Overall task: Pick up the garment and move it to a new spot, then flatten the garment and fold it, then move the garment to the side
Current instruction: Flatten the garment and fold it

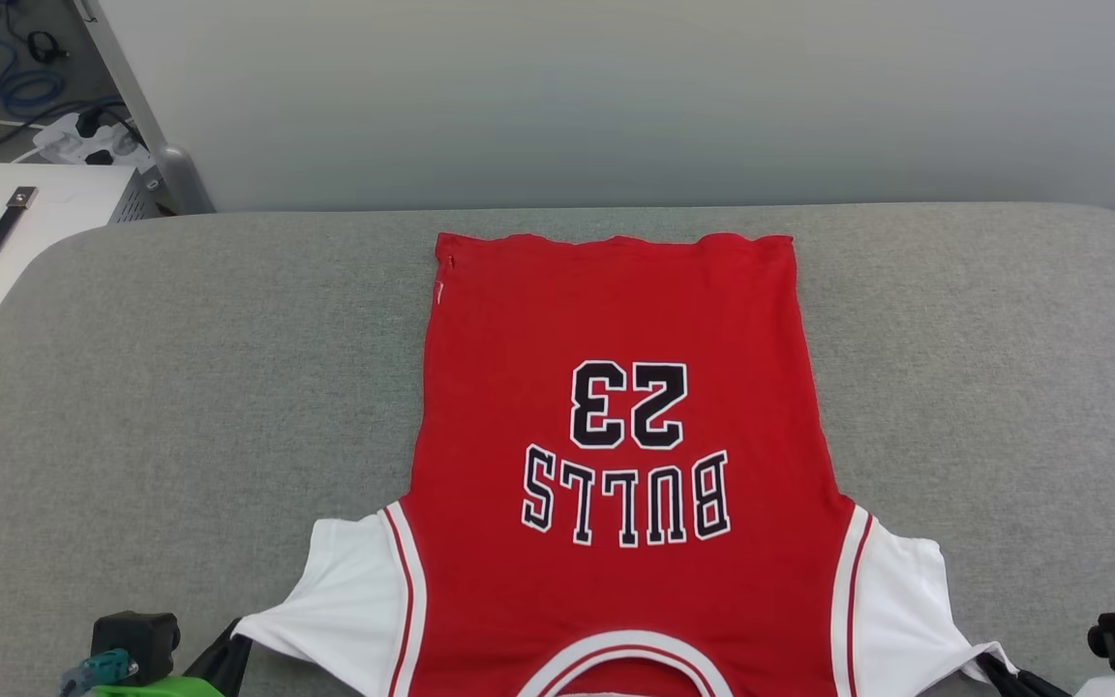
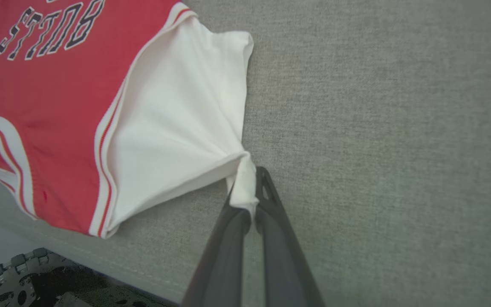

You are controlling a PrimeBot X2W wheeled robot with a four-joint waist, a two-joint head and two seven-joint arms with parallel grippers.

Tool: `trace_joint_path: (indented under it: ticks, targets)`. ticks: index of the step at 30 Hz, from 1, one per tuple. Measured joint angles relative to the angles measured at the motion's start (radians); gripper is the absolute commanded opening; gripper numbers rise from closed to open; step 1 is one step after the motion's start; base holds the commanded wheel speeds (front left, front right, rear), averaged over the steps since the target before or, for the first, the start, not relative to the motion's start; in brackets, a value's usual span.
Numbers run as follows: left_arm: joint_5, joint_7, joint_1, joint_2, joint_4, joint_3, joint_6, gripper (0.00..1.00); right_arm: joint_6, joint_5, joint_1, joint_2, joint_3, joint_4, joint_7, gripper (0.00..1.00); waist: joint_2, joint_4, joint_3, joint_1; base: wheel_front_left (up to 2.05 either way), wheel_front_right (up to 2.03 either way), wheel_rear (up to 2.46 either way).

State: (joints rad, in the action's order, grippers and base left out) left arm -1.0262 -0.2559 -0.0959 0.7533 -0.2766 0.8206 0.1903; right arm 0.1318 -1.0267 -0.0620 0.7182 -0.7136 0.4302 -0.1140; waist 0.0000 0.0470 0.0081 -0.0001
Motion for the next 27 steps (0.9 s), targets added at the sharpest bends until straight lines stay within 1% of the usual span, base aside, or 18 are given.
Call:
trace_joint_path:
  ticks: [1, 2, 5, 9, 10, 11, 15, 18, 21, 23, 24, 27]
  targets:
    - [0.005, 0.0, 0.0, -0.001, 0.004, -0.004, 0.001, 0.0, 0.0, 0.007, 0.0, -0.003, 0.011, -0.002, 0.004, 0.37, 0.0, 0.0, 0.0, 0.0, 0.0, 0.0, 0.0]
    - [0.011, 0.0, 0.0, -0.002, 0.008, -0.009, 0.002, 0.0, 0.0, 0.017, 0.0, -0.007, 0.026, -0.006, 0.009, 1.0, 0.0, 0.0, 0.0, 0.0, 0.0, 0.0, 0.0]
    - [0.032, 0.0, 0.0, -0.005, 0.025, -0.02, 0.008, 0.0, 0.0, 0.046, -0.003, -0.007, 0.078, -0.029, 0.015, 1.0, 0.0, 0.0, 0.004, 0.0, 0.0, 0.0, 0.0]
    - [0.058, 0.0, -0.003, -0.018, 0.057, -0.047, 0.017, 0.0, 0.0, 0.08, -0.026, 0.007, 0.183, -0.088, 0.016, 1.0, 0.0, 0.006, 0.018, 0.0, 0.0, 0.0, 0.0]
    - [0.062, 0.0, -0.003, -0.022, 0.067, -0.053, 0.017, 0.0, 0.0, 0.094, -0.041, 0.013, 0.214, -0.112, 0.022, 1.0, 0.0, 0.008, 0.023, 0.0, 0.0, 0.0, 0.0]
    - [0.077, 0.0, -0.004, -0.028, 0.081, -0.065, 0.026, 0.0, 0.0, 0.124, -0.076, 0.023, 0.277, -0.148, 0.037, 1.0, 0.0, 0.013, 0.035, 0.0, 0.0, 0.0, 0.0]
    - [0.125, 0.0, -0.025, -0.047, 0.109, -0.1, 0.027, 0.0, 0.0, 0.187, -0.185, 0.028, 0.401, -0.218, 0.113, 1.0, 0.0, 0.029, 0.066, 0.0, 0.0, 0.0, 0.0]
    - [0.159, 0.0, -0.054, -0.074, 0.124, -0.124, 0.027, 0.0, 0.0, 0.229, -0.284, 0.022, 0.467, -0.268, 0.213, 1.0, 0.0, 0.048, 0.096, 0.0, 0.0, 0.0, 0.0]
    - [0.197, 0.0, -0.086, -0.104, 0.135, -0.147, 0.024, 0.0, 0.0, 0.267, -0.401, 0.007, 0.506, -0.299, 0.358, 1.0, 0.0, 0.069, 0.133, 0.0001, 0.0, 0.0, 0.0]
    - [0.224, 0.0, -0.107, -0.131, 0.141, -0.165, 0.016, 0.0, 0.0, 0.288, -0.488, 0.005, 0.506, -0.302, 0.477, 1.0, 0.0, 0.087, 0.163, 0.0001, 0.0, 0.0, 0.0]
    - [0.238, 0.0, -0.115, -0.142, 0.144, -0.171, 0.012, 0.0, 0.0, 0.296, -0.524, 0.006, 0.501, -0.301, 0.518, 1.0, 0.0, 0.094, 0.175, 0.0001, 0.0, 0.0, 0.0]
    - [0.275, 0.0, -0.138, -0.19, 0.155, -0.198, -0.003, 0.0, 0.0, 0.329, -0.665, 0.01, 0.463, -0.274, 0.67, 1.0, 0.0, 0.122, 0.225, 0.0002, 0.0, 0.0, 0.0]
